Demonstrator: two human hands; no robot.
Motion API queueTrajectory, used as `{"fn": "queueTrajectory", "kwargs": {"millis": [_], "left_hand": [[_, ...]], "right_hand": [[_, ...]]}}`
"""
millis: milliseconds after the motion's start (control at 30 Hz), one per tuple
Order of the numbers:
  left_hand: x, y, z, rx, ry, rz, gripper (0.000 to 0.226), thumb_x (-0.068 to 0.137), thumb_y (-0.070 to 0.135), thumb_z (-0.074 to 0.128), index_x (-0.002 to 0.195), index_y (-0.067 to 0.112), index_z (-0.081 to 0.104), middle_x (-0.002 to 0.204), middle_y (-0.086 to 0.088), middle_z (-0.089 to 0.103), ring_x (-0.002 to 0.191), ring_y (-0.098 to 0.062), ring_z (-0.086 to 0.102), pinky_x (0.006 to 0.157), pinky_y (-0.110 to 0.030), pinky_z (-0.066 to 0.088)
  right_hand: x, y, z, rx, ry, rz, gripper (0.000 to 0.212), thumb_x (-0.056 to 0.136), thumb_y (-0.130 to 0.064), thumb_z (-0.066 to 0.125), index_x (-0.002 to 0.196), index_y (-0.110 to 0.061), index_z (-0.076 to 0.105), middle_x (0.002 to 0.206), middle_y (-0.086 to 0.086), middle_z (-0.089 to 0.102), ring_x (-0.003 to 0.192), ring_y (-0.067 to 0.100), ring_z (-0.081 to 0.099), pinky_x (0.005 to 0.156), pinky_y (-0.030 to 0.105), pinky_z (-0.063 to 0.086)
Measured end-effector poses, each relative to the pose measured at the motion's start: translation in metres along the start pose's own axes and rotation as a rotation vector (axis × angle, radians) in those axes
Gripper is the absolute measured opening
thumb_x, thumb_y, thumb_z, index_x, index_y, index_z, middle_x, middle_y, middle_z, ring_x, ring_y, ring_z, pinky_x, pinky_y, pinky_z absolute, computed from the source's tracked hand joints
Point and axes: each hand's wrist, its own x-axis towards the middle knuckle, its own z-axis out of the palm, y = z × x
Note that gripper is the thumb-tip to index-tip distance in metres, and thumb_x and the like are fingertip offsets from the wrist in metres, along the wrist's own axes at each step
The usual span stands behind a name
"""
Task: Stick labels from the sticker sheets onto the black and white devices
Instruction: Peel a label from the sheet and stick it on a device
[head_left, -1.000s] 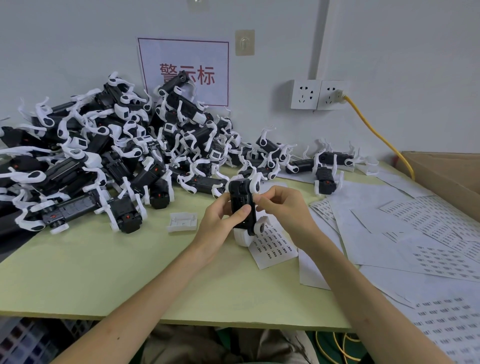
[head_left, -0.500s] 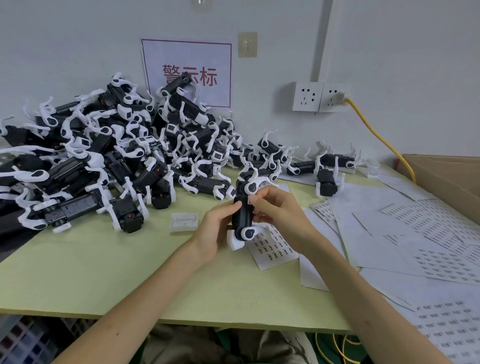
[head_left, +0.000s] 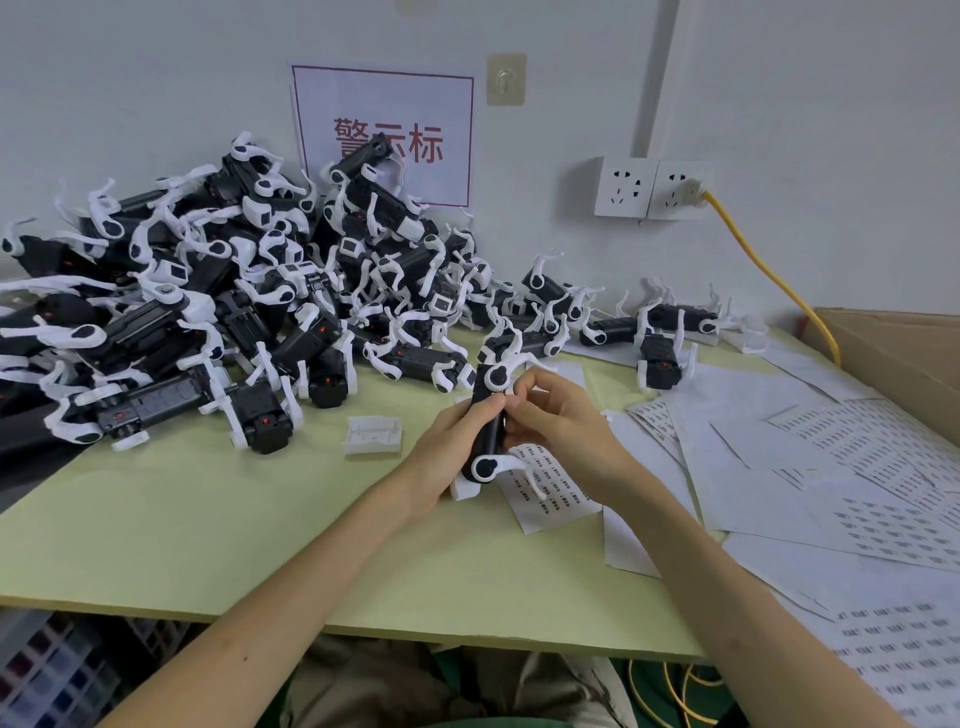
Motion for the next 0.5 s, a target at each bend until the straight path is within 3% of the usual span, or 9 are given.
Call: {"fn": "queueTrajectory", "kwargs": {"millis": [100, 267, 500], "left_hand": [[0.0001, 0.0011, -0.0008, -0.009, 0.002, -0.027, 0.037, 0.072, 0.07, 0.06, 0.072, 0.036, 0.074, 0.079, 0.006, 0.072, 0.073, -0.009, 0.068, 0.063, -0.021, 0.049], [0.0034, -0.0016, -0.0021, -0.027, 0.003, -0.004, 0.037, 0.075, 0.069, 0.059, 0.074, 0.035, 0.075, 0.079, 0.007, 0.071, 0.075, -0.01, 0.067, 0.072, -0.028, 0.048], [0.0046, -0.0036, -0.0038, -0.025, 0.003, -0.008, 0.03, 0.086, 0.051, 0.056, 0.08, 0.025, 0.071, 0.076, 0.006, 0.072, 0.072, -0.007, 0.068, 0.062, -0.017, 0.051]], "right_hand": [[-0.0004, -0.0009, -0.0003, 0.032, -0.012, 0.005, 0.022, 0.103, -0.002, 0.054, 0.082, -0.009, 0.05, 0.073, 0.004, 0.063, 0.067, 0.021, 0.062, 0.076, 0.036, 0.056], [-0.0004, -0.0028, 0.0009, 0.02, -0.034, 0.013, 0.021, 0.101, -0.003, 0.057, 0.082, -0.01, 0.052, 0.072, 0.003, 0.063, 0.068, 0.019, 0.061, 0.074, 0.033, 0.052], [-0.0012, -0.0039, -0.0008, 0.096, -0.052, 0.024, 0.02, 0.092, 0.003, 0.063, 0.078, -0.007, 0.053, 0.074, 0.009, 0.06, 0.068, 0.024, 0.061, 0.076, 0.036, 0.054]]}}
